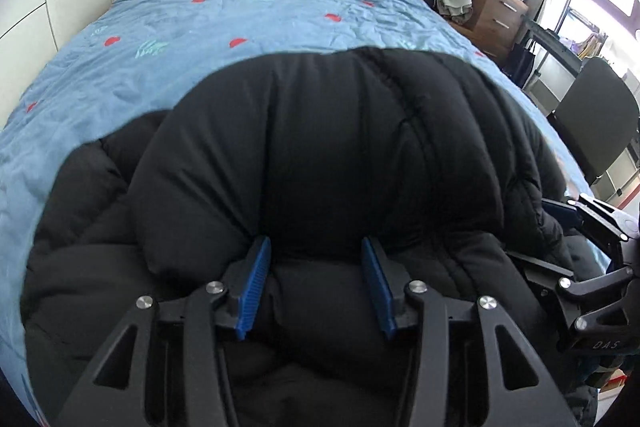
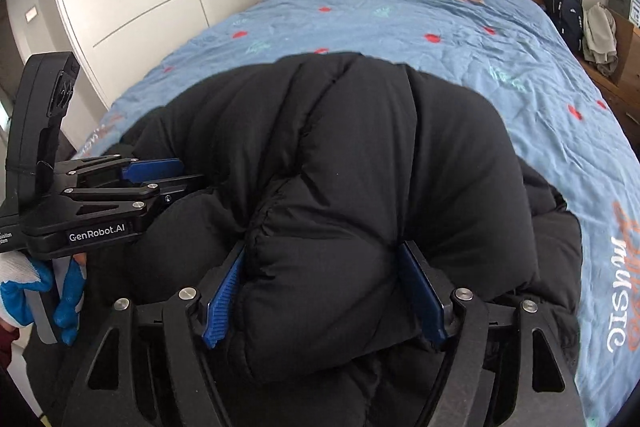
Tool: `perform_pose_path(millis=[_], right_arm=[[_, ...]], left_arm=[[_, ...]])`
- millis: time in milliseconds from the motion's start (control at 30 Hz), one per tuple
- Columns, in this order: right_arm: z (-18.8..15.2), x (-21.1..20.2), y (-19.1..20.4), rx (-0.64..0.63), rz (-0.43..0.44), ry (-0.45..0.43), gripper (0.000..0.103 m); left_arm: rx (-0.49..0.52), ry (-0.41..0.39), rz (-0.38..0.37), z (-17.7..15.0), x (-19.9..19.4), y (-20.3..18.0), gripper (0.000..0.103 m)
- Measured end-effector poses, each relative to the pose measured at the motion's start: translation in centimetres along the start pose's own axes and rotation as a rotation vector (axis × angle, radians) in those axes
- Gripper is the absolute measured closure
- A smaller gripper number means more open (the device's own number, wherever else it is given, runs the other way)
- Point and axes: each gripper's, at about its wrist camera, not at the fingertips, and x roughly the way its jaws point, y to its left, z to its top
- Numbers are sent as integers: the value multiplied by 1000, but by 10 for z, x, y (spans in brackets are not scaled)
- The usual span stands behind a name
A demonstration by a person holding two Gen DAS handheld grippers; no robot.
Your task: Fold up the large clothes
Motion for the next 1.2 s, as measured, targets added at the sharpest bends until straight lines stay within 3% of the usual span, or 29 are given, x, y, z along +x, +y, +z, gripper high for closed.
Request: perform_pose_path(millis=[167, 267, 400, 500, 633, 800, 967, 1100, 1200], right_arm=[[-25, 34, 7, -53, -69, 78, 29], [-29, 38, 12, -67, -111, 80, 29], [-27, 27, 17, -74, -131, 95, 29], [-23, 3, 19, -57, -92, 92, 29], [-9, -44, 17, -51, -25, 9, 29], [29, -72, 10, -34, -35, -109, 29], [48, -37, -9, 44, -83, -94, 29], [25, 12, -28, 60, -125, 25, 28], [13, 26, -25, 36, -137, 45, 28]], left_arm=[[65, 41, 102, -28, 34, -13, 57], [63, 74, 110, -26, 42, -13, 57], [70, 92, 133, -20, 30, -20, 57], [59, 68, 93, -16, 5, -20, 57], [44, -19, 75, 10, -30, -14, 57], [58, -83, 87, 59, -40, -16, 53], [27, -41, 80, 78, -4, -20, 52], [-2, 34, 82, 57, 45, -12, 47], [-11, 32, 71, 45, 51, -14, 47]])
